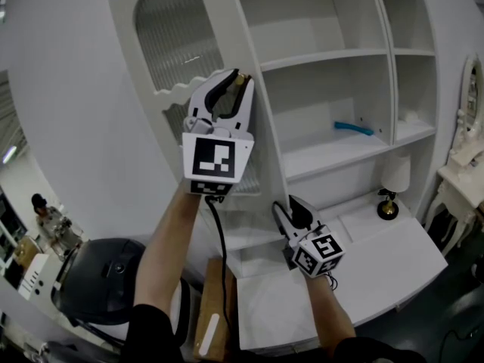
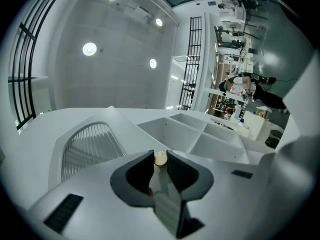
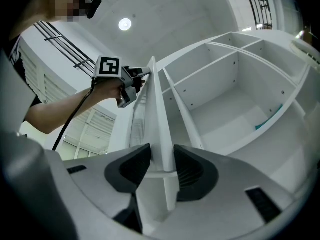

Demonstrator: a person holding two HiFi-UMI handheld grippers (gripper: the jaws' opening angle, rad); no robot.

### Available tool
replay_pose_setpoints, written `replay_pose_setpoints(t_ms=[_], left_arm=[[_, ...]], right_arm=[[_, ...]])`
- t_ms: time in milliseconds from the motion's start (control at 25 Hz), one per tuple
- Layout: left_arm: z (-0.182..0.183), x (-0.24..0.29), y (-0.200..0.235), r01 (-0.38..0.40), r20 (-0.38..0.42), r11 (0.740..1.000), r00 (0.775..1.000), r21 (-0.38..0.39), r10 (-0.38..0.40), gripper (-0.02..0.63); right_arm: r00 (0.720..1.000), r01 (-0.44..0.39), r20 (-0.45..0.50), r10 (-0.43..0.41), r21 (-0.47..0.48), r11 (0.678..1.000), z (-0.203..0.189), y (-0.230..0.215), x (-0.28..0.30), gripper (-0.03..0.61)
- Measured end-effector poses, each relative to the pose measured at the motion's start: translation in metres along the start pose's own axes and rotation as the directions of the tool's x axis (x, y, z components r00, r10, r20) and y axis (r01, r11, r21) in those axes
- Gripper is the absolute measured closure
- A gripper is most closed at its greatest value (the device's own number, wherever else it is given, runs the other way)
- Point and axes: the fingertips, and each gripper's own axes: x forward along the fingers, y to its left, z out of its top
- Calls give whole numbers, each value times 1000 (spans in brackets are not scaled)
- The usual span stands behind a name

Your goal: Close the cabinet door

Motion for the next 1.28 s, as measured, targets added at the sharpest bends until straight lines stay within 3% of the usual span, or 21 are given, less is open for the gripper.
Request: replay_pose_setpoints(t_ms=[440, 680, 1280], left_arm=[[-23, 27, -5, -20, 0, 997, 1000, 81, 20, 523], [-42, 41, -4, -27, -63, 995, 997, 97, 34, 523], [-72, 63, -1, -31, -151, 994, 987, 104, 47, 523]], right_arm=[[1000, 25, 3, -25, 1, 1000, -8, -29, 20, 411], [992, 118, -25, -120, -78, 990, -9, -42, 31, 411], [995, 84, -45, -86, -45, 995, -23, -64, 59, 411]])
